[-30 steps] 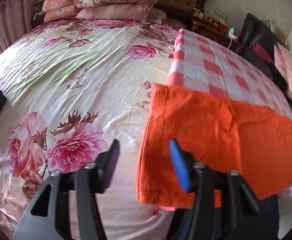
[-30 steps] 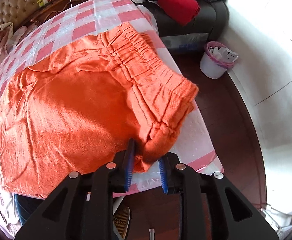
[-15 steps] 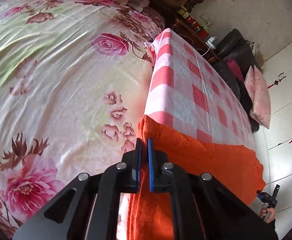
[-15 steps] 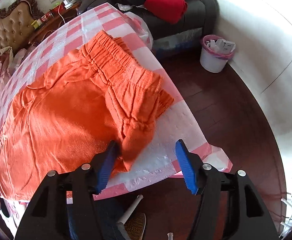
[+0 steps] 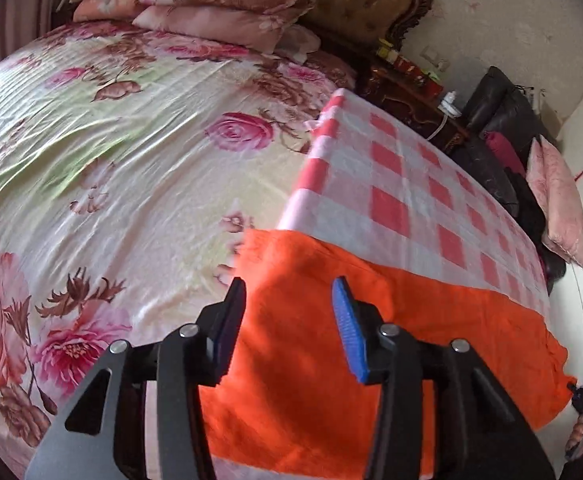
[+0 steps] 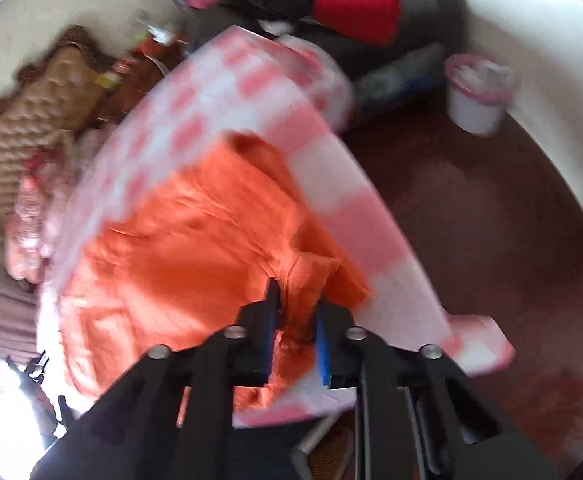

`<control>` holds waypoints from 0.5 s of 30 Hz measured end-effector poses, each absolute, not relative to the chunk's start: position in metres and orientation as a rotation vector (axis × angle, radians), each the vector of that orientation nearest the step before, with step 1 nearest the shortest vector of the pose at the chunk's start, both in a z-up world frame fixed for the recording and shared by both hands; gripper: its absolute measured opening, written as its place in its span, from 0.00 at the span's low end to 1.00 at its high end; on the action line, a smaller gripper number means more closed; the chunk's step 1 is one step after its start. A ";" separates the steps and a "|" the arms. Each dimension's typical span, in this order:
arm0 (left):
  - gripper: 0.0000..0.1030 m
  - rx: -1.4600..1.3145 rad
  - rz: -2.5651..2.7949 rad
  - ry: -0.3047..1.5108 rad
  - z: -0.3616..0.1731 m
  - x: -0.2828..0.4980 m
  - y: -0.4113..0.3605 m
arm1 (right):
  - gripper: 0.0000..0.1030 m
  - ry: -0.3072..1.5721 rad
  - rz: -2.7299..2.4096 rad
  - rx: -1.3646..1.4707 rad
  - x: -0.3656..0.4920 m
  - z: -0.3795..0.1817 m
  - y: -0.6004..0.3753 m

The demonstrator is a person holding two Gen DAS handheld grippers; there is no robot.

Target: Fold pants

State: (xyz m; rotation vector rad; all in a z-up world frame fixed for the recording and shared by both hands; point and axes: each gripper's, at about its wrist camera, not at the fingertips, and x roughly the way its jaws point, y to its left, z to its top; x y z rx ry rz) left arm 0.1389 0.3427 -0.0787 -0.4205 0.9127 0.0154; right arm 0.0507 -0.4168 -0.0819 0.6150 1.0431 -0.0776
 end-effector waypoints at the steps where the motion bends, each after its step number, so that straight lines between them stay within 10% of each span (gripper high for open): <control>1: 0.49 -0.410 -0.012 0.908 -0.073 0.133 0.325 | 0.14 0.958 0.020 0.582 0.056 -0.061 -0.408; 15: 0.50 -0.042 -0.710 0.960 -0.044 0.085 -0.008 | 0.13 0.917 0.075 0.645 0.039 -0.119 -0.431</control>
